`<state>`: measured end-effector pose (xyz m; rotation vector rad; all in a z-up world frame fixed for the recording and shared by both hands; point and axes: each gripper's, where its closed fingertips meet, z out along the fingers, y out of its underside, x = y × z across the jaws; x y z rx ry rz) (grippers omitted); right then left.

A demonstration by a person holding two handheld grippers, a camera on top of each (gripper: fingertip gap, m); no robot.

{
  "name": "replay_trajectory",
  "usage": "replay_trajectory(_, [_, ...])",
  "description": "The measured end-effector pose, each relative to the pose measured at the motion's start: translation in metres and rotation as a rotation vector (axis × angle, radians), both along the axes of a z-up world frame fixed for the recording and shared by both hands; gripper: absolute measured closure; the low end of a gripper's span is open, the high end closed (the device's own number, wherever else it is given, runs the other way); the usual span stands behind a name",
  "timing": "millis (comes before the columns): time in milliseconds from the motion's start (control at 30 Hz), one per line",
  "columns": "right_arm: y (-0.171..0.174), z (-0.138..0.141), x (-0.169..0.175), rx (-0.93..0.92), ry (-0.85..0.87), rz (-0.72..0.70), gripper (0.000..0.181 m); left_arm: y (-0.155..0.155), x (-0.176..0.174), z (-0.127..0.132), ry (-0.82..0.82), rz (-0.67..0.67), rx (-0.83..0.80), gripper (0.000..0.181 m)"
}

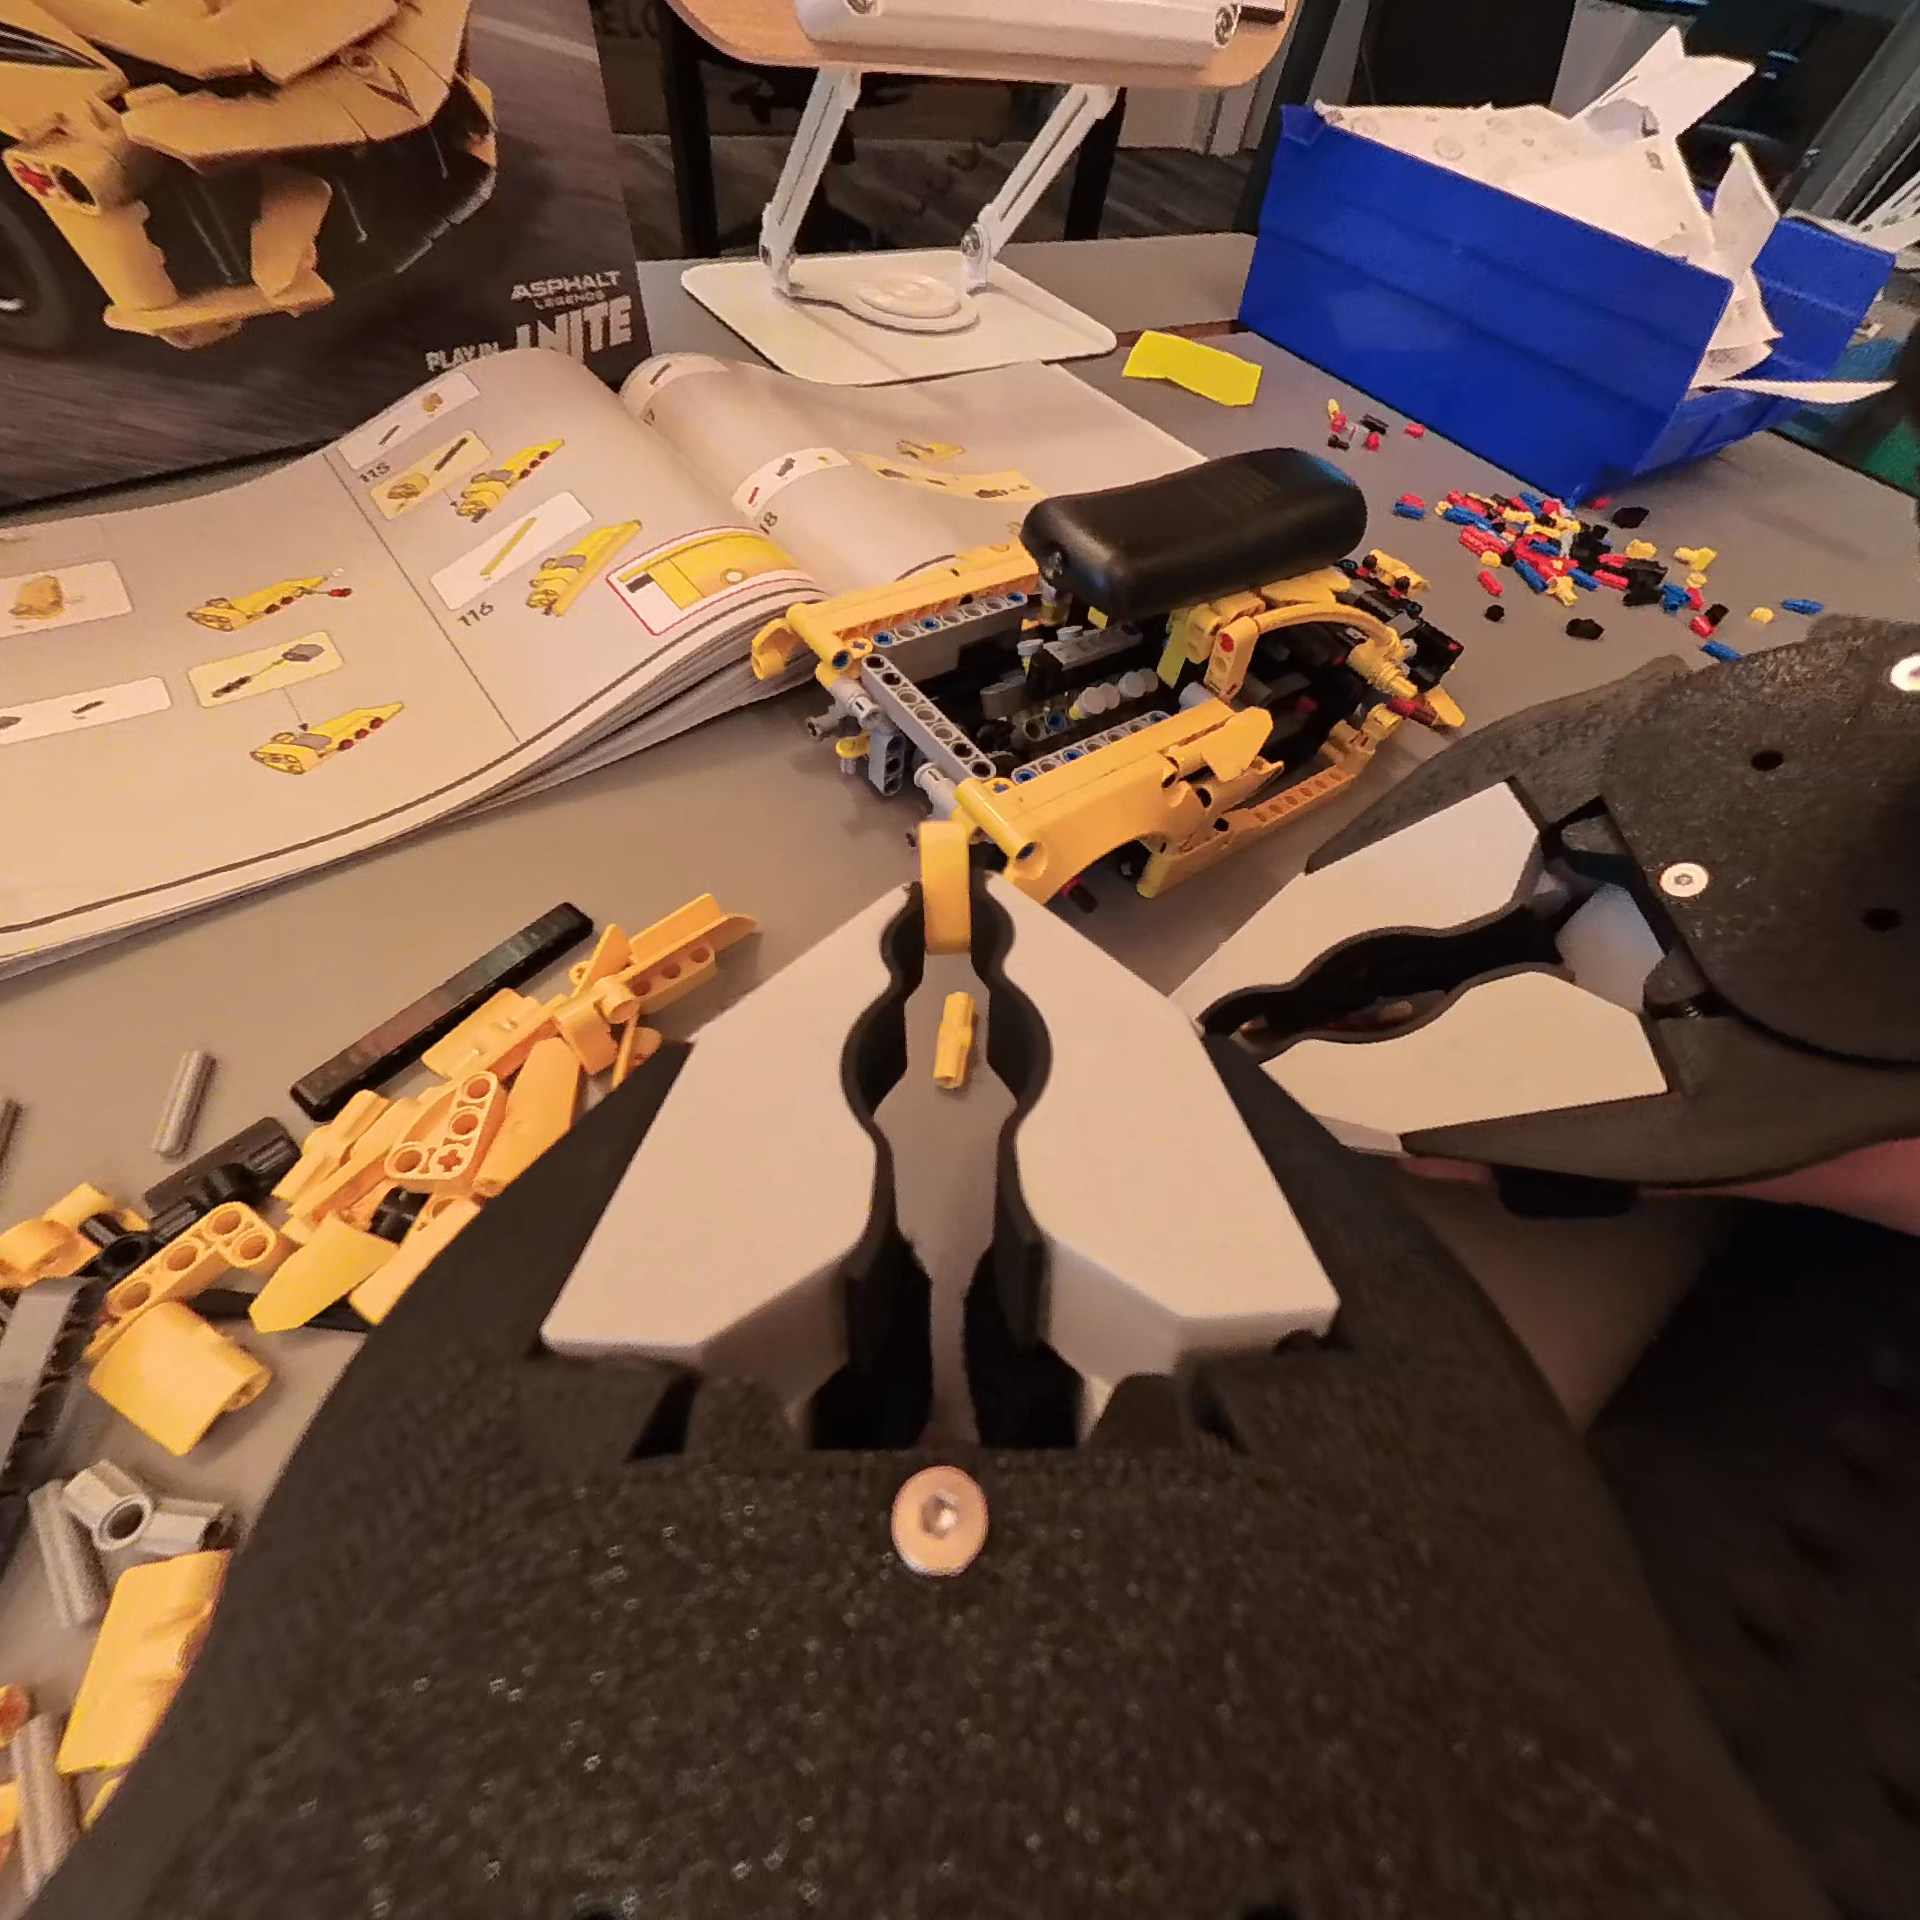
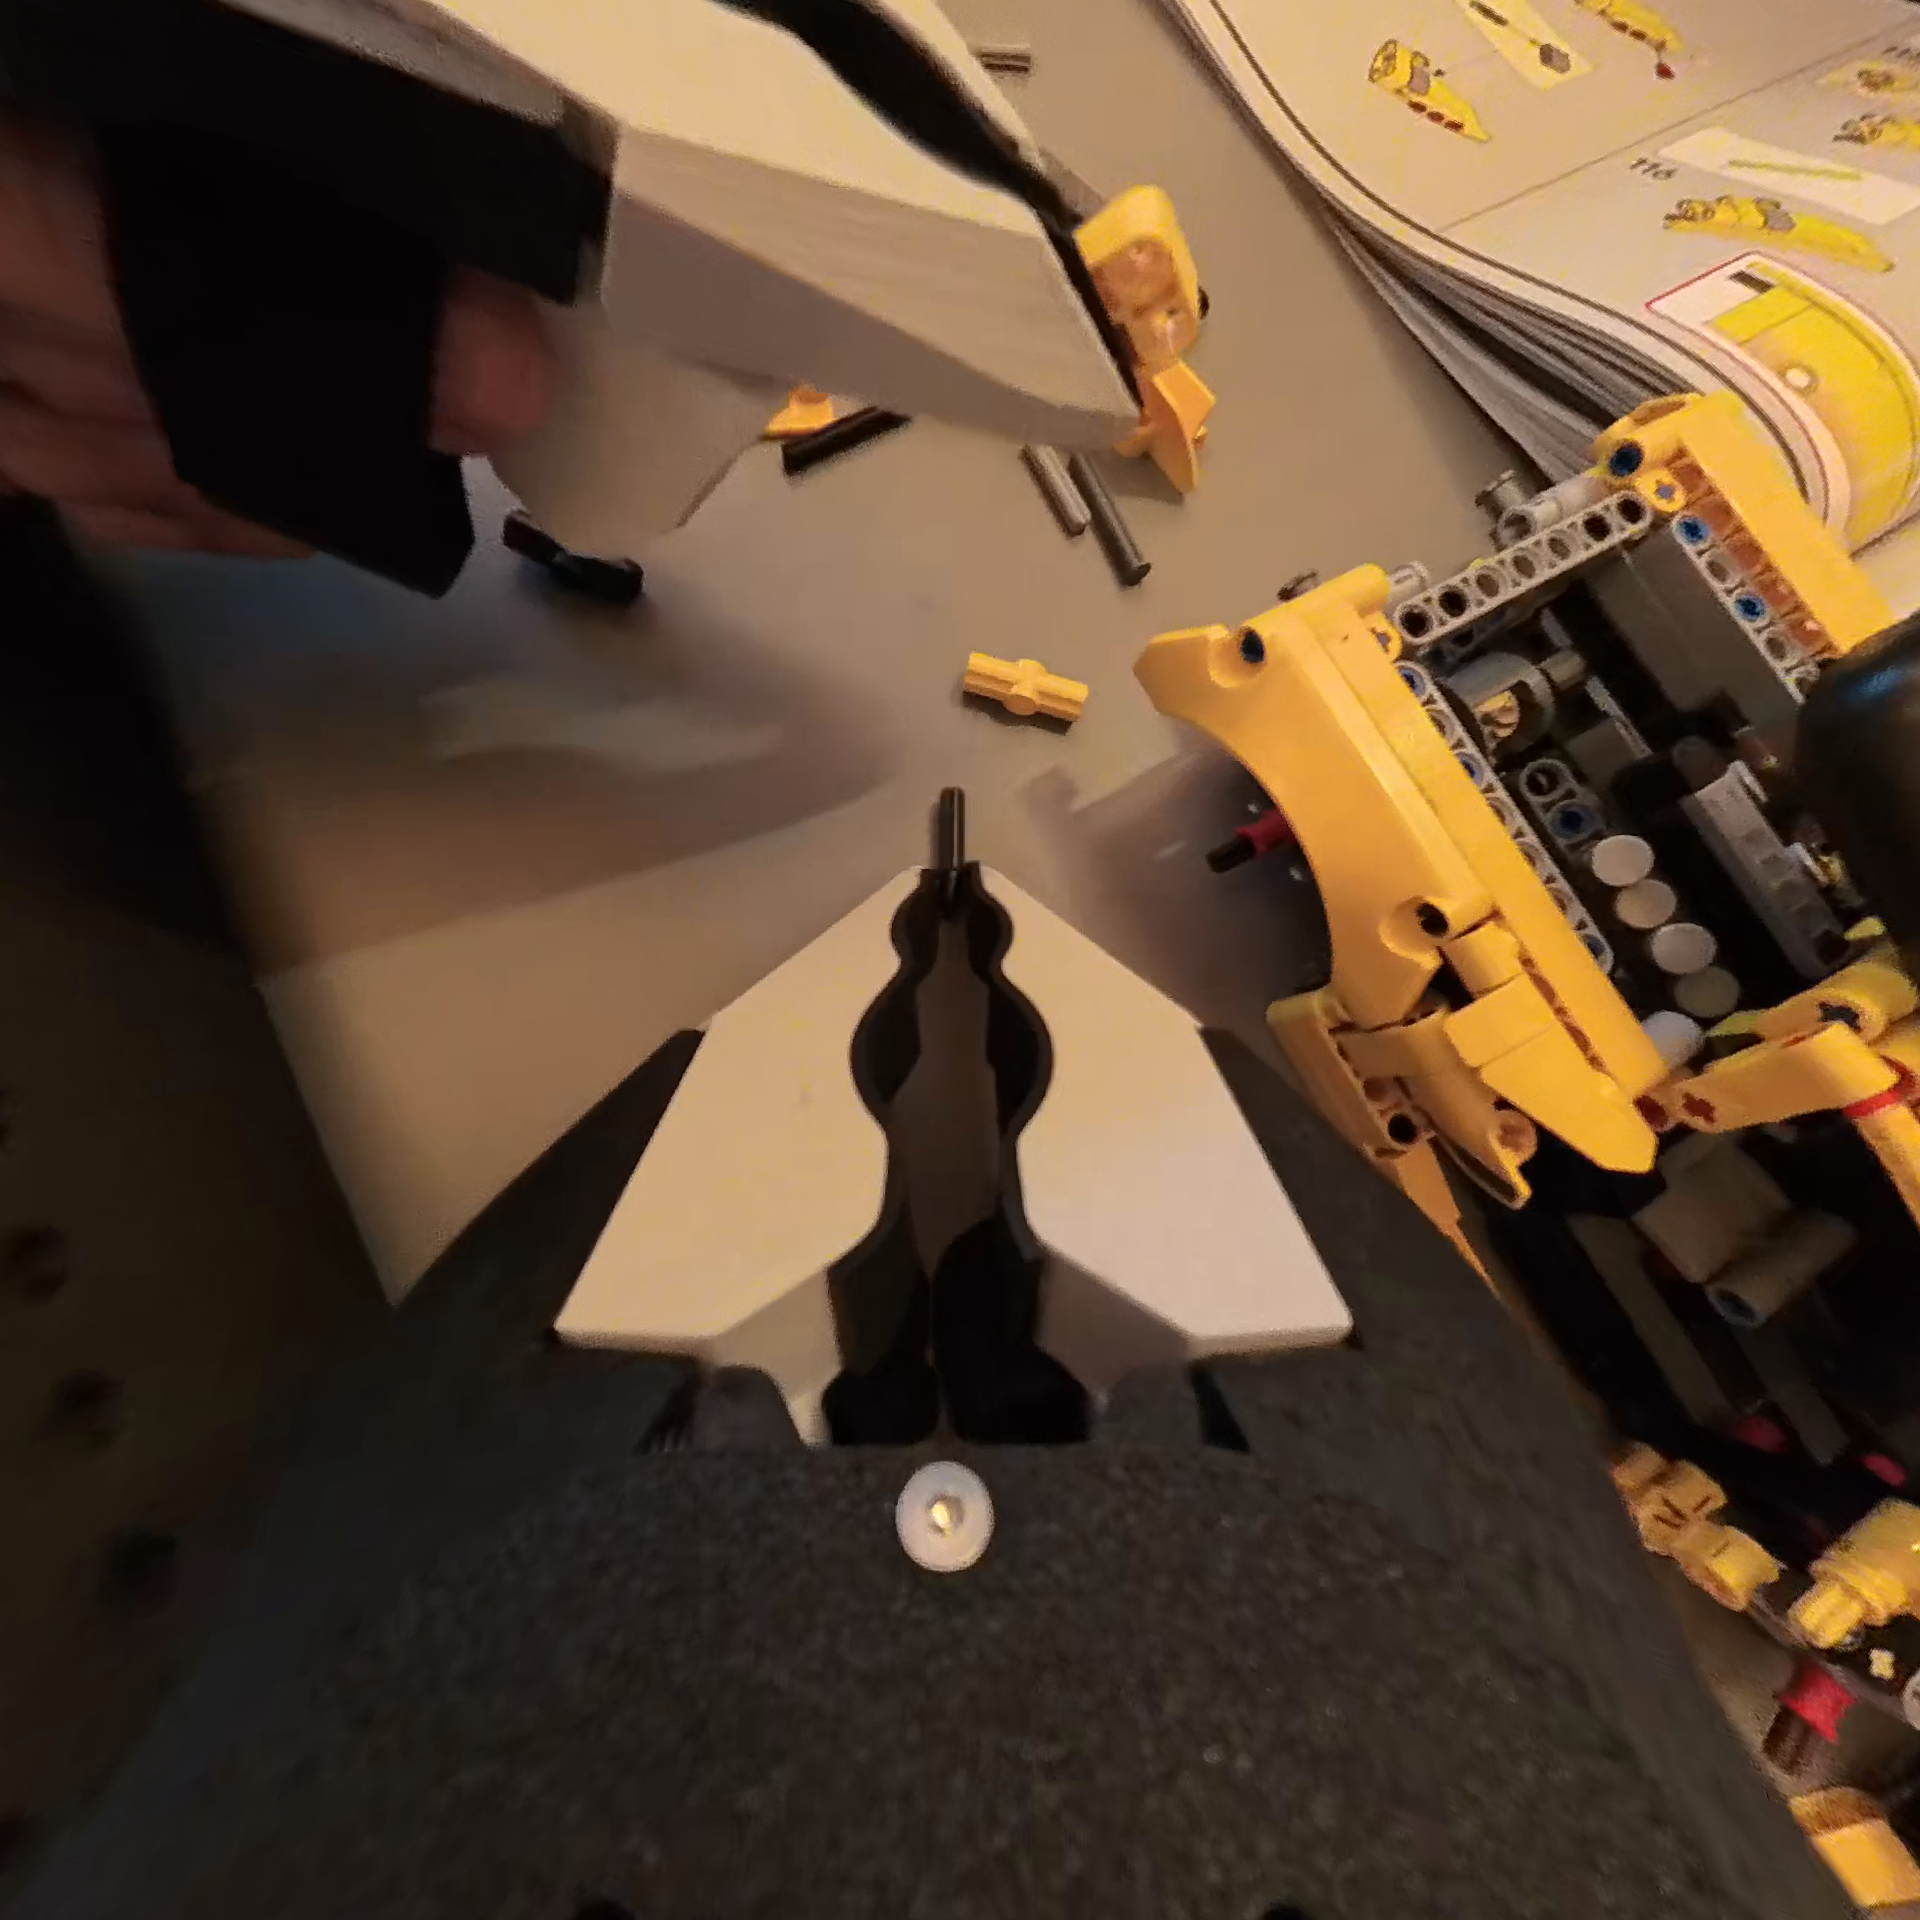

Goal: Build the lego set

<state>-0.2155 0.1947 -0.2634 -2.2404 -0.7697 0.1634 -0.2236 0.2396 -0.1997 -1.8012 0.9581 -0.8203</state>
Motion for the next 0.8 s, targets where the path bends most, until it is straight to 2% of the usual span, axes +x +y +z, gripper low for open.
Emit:
replay_trajectory(100, [-0.001, 0.003, 0.003, 0.021, -0.035, 0.017, 0.178, -0.005, 0.003, -0.005, 0.021, -0.034, -0.016, 0.174])
replay_trajectory(167, [-0.003, 0.017, 0.008, 0.063, -0.032, 0.023, 0.178, -0.006, 0.004, -0.006, 0.03, -0.046, -0.002, 0.174])
replay_trajectory(267, [-0.006, 0.057, 0.014, 0.104, 0.097, 0.019, 0.179, -0.014, 0.009, -0.002, 0.032, -0.095, 0.061, 0.174])
replay_trajectory(333, [-0.01, 0.07, 0.011, 0.05, 0.216, 0.027, 0.179, -0.02, 0.014, 0.001, 0.052, -0.124, 0.138, 0.174])
replay_trajectory(433, [-0.004, 0.073, 0.018, 0.045, 0.226, -0.017, 0.179, -0.026, 0.019, -0.001, 0.103, -0.142, 0.208, 0.174])
replay_trajectory(800, [0.004, 0.069, 0.013, 0.045, 0.223, -0.066, 0.179, -0.027, 0.021, -0.003, 0.114, -0.131, 0.21, 0.174])
